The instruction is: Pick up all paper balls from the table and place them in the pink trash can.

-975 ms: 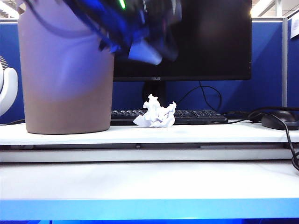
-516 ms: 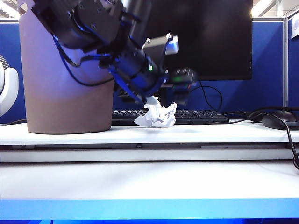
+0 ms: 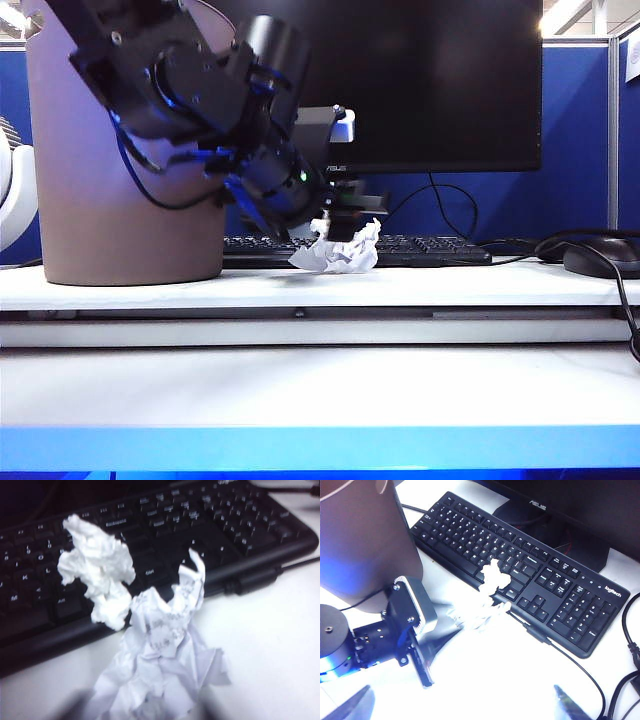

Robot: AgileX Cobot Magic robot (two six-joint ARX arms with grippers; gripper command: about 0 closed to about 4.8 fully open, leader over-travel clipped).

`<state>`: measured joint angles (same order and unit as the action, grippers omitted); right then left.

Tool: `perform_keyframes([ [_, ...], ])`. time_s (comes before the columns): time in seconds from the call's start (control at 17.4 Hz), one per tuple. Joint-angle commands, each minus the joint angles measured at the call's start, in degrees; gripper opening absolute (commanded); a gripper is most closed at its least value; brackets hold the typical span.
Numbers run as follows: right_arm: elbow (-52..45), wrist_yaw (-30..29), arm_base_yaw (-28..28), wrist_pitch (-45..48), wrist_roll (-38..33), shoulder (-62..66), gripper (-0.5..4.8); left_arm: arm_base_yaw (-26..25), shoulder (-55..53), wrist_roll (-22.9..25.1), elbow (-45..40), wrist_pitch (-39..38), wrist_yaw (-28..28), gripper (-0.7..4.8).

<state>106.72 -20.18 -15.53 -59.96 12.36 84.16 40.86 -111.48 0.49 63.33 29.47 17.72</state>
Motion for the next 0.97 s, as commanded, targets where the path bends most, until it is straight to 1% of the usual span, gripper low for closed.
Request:
perform_keyframes([
  [0.06, 0.2, -0.4, 0.0, -1.1, 0.3, -0.3, 4.79, 0.0, -1.9, -0.2, 0.2, 2.4, -3.8, 0.46],
  [0.11, 0.2, -0.3, 0.0, -1.2, 0.3, -0.3, 4.79, 0.0, -2.2, -0.5, 0.2, 2.3, -4.0, -0.08],
  [0.17, 0.2, -0.3, 0.0, -1.1, 0.3, -0.3, 4.79, 0.1, -2.4, -0.5, 0.2, 2.3, -4.9, -0.06],
  [0.34, 0.2, -0.3, 0.0, -1.2, 0.8, -0.3, 4.79, 0.1, -2.4, -0.5, 0.2, 3.6, -4.9, -0.02],
  [0.4, 0.2, -0.3, 0.0, -1.4, 1.0, -0.3, 4.79, 0.1, -2.4, -0.5, 0.2, 4.5, -5.0, 0.60],
  [0.46, 0.2, -0.3, 0.0, -1.9, 1.0, -0.3, 4.79, 0.1, -2.4, -0.5, 0.2, 6.4, -5.2, 1.94],
  [0.52, 0.2, -0.3, 0.0, -2.7, 1.2, -0.3, 4.79, 0.1, -2.4, -0.5, 0.2, 8.7, -5.1, 2.98],
  [0.57, 0.2, -0.3, 0.0, -2.9, 1.2, -0.3, 4.79, 0.1, -2.8, -0.5, 0.2, 10.8, -5.1, 3.36],
  [0.75, 0.2, -0.3, 0.0, -2.8, 1.2, -0.3, 4.79, 0.1, -5.0, -0.5, 1.7, 12.3, -5.1, 3.41],
  [0.92, 0.2, -0.3, 0.0, -3.1, 1.2, -0.4, 4.79, 0.1, -8.5, -0.5, 5.1, 9.3, -4.5, 3.40],
  [0.97, 0.2, -0.3, 0.0, -3.2, 1.2, -0.4, 4.79, 0.1, -8.9, -0.5, 6.1, 7.2, -3.0, 3.34],
])
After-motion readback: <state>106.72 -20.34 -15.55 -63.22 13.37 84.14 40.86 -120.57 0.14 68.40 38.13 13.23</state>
